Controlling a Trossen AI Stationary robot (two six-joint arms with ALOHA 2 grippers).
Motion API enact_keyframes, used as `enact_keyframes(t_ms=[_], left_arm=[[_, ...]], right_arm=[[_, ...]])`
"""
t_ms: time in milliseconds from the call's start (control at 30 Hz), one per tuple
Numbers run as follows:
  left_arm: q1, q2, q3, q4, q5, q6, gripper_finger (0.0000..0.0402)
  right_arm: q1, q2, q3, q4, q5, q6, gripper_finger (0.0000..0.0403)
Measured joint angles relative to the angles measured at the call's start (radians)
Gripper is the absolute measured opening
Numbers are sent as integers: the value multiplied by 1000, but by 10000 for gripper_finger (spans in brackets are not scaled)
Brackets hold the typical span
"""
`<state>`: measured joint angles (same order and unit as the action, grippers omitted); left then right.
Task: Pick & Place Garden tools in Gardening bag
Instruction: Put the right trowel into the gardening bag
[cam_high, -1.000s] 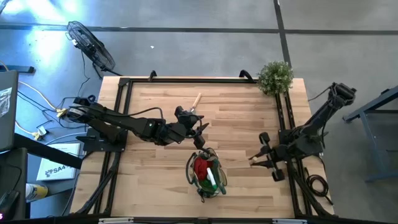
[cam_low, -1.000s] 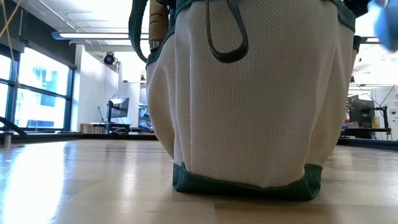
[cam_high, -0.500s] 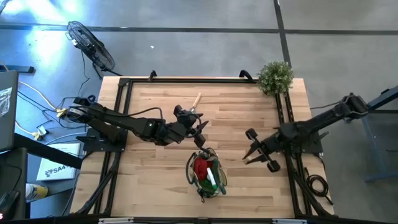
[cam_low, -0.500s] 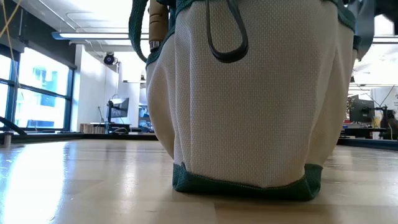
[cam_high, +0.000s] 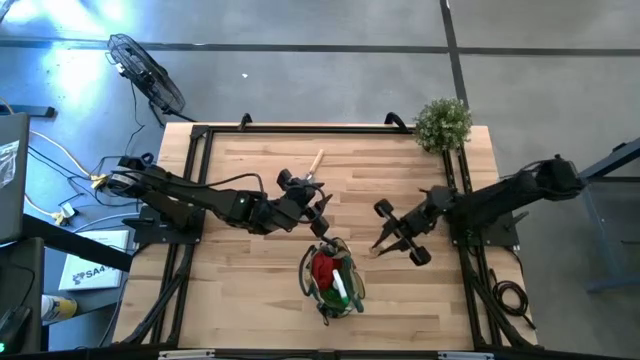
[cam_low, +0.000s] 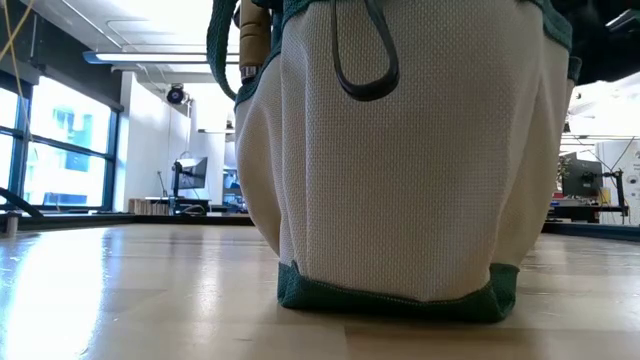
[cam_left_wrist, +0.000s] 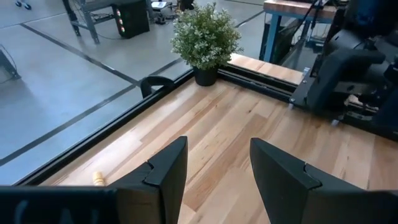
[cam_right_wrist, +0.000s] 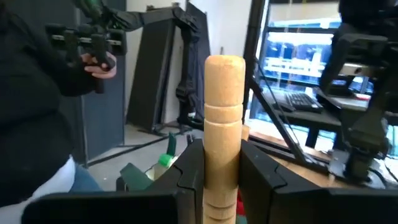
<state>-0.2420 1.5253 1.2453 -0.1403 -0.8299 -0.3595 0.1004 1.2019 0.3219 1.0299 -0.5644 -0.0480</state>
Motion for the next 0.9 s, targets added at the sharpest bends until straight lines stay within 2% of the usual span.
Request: enact_keyframes(t_ms=[300,467,633,900], left_arm=[[0,0,0,1,13,21,168],[0,0,0,0,113,15,168],[-1,-1,0,-3,132,15,168],[0,-14,1,-25,117,15,168]], right_arm=[[-7,162,127,24,-128,18,56],[-7,187,158,22,-141,9,56],[-7,189,178,22,-109,-3,56],[-7,215,197,36,14,-2,56]])
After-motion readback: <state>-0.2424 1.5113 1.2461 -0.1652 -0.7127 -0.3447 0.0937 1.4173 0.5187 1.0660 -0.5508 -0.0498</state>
